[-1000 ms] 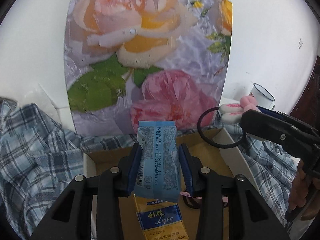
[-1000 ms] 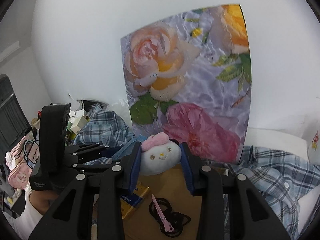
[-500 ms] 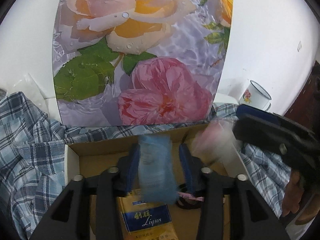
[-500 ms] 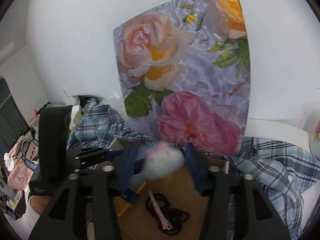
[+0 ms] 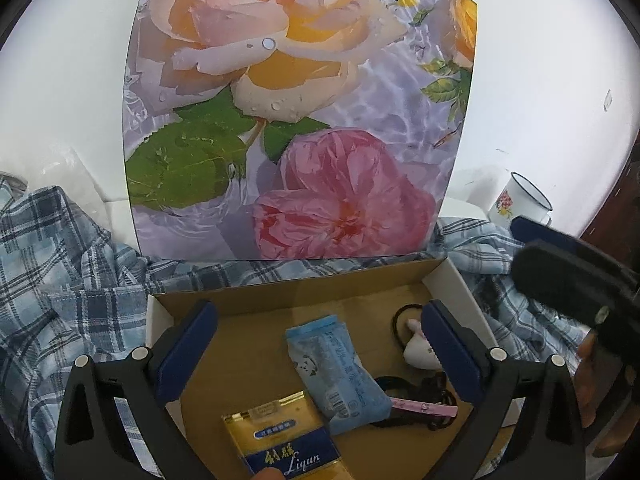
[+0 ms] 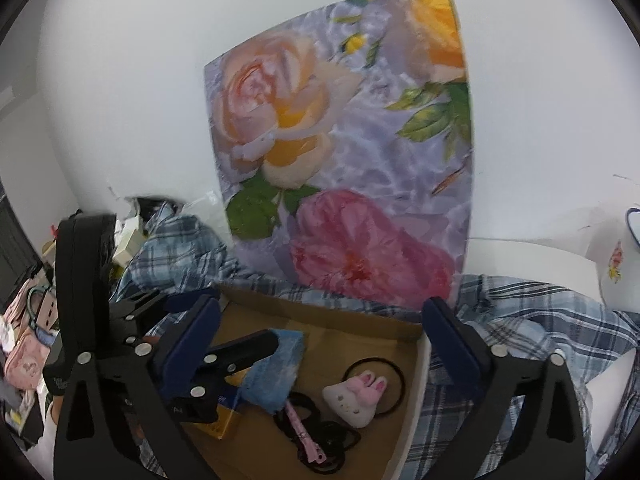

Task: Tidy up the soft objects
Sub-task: 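Open both grippers and release the packet and bunny in the box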

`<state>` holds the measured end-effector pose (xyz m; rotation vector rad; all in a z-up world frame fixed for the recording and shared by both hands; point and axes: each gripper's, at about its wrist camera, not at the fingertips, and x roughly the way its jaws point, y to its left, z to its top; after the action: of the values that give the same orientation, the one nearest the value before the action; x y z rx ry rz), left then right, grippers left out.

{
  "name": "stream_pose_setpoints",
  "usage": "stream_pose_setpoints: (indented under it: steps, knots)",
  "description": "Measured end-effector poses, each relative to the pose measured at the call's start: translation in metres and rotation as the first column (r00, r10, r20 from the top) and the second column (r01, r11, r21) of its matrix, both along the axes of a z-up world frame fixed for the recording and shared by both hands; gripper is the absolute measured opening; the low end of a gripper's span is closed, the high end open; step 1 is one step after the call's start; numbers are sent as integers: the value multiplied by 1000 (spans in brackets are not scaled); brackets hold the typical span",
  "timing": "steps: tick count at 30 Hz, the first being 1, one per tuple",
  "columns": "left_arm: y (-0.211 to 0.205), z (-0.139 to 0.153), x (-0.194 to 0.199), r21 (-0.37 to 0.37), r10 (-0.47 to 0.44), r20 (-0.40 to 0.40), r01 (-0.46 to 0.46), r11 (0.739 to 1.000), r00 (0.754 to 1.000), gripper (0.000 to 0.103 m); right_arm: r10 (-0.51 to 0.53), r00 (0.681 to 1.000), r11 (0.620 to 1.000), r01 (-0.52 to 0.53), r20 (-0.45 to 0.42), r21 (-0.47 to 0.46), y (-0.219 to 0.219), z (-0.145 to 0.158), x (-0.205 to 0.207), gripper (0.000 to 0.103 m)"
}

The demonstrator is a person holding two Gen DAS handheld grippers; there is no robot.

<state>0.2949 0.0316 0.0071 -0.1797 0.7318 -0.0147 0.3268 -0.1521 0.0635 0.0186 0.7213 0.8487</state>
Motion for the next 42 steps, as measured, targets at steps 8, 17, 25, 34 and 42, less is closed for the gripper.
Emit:
stream_pose_setpoints:
  steps: [8, 17, 25, 34, 42]
  knots:
    - [2, 4, -3, 25, 12, 9, -12, 1000, 1000, 103, -19, 1000, 1000, 19, -6, -19, -3, 0, 3, 102]
    - [5, 27, -15, 51, 37, 55, -40, 998, 998, 103, -52, 998, 999, 52, 21, 0, -11, 13, 0, 102]
    - [4, 55, -31, 69, 42, 110, -50, 996, 993, 103, -50, 997, 999, 49, 65, 17, -13, 32, -11, 102]
    - [4, 81, -48, 69, 37, 168, -49, 996, 985, 103, -53, 989, 998, 55, 141, -8, -15, 59, -29, 102]
    - [-8, 104, -64, 93, 1, 207, -21, 995, 978, 103, -13, 985, 1000, 15, 173, -9, -15, 83, -49, 102]
